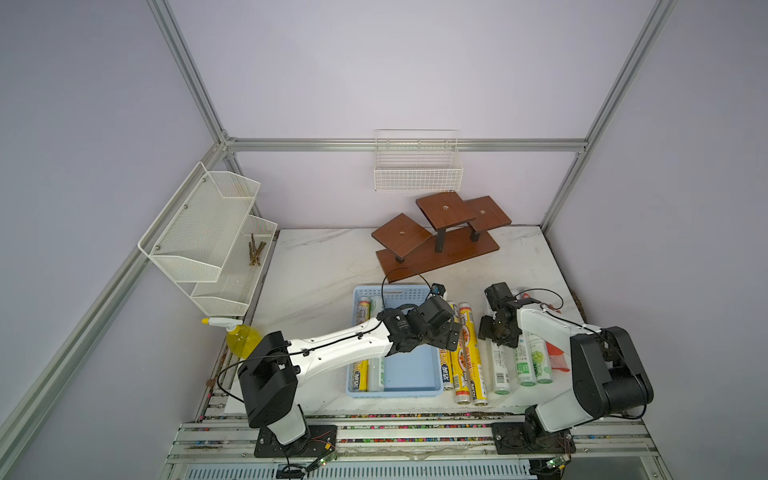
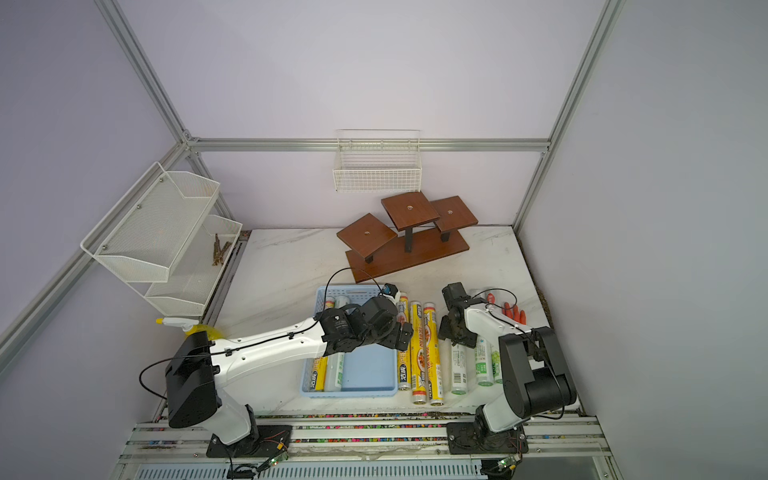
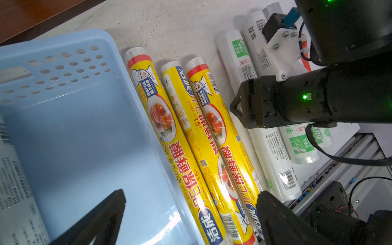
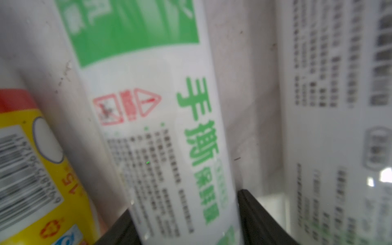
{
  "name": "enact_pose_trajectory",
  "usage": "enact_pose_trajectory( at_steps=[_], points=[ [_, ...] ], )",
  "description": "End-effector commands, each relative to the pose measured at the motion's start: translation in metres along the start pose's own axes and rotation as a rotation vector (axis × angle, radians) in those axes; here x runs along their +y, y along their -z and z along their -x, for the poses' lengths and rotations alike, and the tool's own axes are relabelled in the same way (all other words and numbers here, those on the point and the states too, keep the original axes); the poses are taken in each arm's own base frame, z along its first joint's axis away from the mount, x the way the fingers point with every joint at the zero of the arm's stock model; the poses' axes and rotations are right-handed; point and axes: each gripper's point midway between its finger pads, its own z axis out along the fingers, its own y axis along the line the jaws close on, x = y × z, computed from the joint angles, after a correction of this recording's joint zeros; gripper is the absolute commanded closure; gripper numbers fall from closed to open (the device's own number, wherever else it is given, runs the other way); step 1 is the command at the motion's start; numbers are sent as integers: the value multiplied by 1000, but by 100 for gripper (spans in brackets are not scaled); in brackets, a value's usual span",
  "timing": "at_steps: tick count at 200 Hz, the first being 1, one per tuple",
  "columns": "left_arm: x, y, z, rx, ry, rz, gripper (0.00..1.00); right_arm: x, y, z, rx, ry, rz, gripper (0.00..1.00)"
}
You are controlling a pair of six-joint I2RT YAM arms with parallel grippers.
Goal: Put the plastic wrap into the basket
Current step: Pick up the plastic wrap from the center of the board.
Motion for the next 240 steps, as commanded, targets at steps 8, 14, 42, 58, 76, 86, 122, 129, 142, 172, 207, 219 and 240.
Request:
enact_pose_trajectory(
  at_steps=[8,14,42,58,76,86,122,129,142,172,207,219,240],
  points=[
    [4,13,16,-62,36,4,0,6,-10,-4,26,25,20,32],
    [4,13,17,-65,37,3,0,6,-12,-4,32,27,17,32],
    [4,12,19,-71,46,1,0,1,-19,-6,45,33,-26,33],
    [5,12,19,-74,50,6,0,0,-21,-6,35,34,-31,41],
    [7,13,18,-77,54,12,0,0,-20,-7,36,37,-33,45],
    [9,14,19,-81,58,16,0,0,-19,-6,30,36,-37,47],
    [10,15,20,-92,72,13,0,-9,-5,6,-29,12,-91,55],
    [10,15,20,-93,74,11,0,-9,-1,10,-43,9,-93,55],
    [9,15,21,-96,77,7,0,-9,4,14,-59,8,-95,56],
    [10,18,23,-110,84,7,0,-5,35,33,-158,9,-76,62],
    [18,28,26,-158,108,17,0,-4,65,43,-228,24,-69,66],
    [22,31,27,-177,114,27,0,-2,76,46,-244,32,-52,66],
    [29,41,30,-224,126,34,0,9,93,47,-259,60,18,66]
  ],
)
